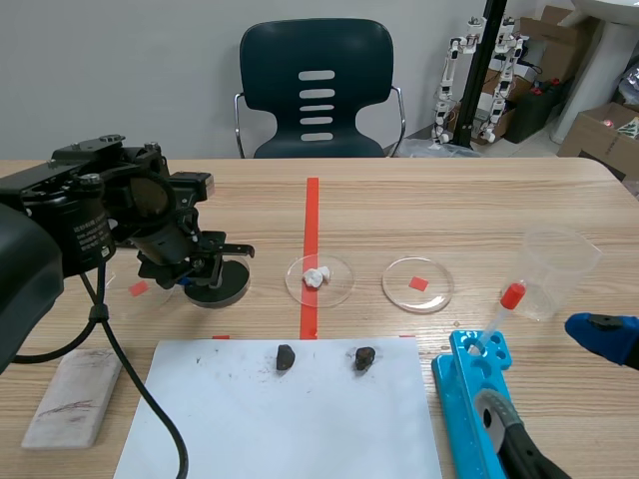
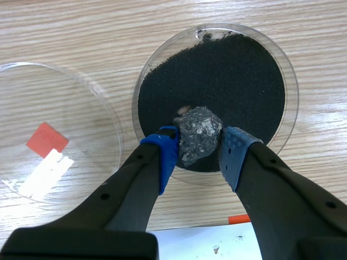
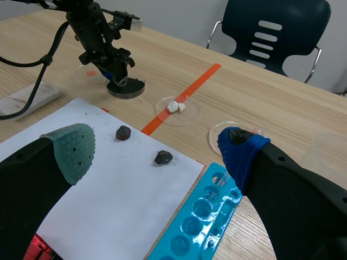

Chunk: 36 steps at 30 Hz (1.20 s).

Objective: Lower the mineral onto the iron filings and hold still

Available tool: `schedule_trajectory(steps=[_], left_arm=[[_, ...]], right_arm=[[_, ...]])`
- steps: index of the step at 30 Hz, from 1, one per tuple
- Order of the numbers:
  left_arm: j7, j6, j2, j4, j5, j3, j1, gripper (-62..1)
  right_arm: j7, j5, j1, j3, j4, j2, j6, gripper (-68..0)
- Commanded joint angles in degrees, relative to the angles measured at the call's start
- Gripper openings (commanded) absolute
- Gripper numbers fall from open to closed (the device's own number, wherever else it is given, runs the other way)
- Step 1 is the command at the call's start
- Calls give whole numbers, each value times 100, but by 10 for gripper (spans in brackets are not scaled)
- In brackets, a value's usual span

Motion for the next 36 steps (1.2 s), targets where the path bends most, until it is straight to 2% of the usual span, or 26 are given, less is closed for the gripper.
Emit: schedule_trajectory(steps=[1,10,36], left_arm=[[-13,0,72,101,-11,-48,-155,-556],[-221,0,170,-262,-7,-48,-162,-556],[-208,4,197,-271,17,-48,-160,-556]], right_arm=[[87,42,20,39,33,-2,-20,-201],[87,42,20,39,33,-2,-20,-201],[87,42,20,39,33,-2,-20,-201]])
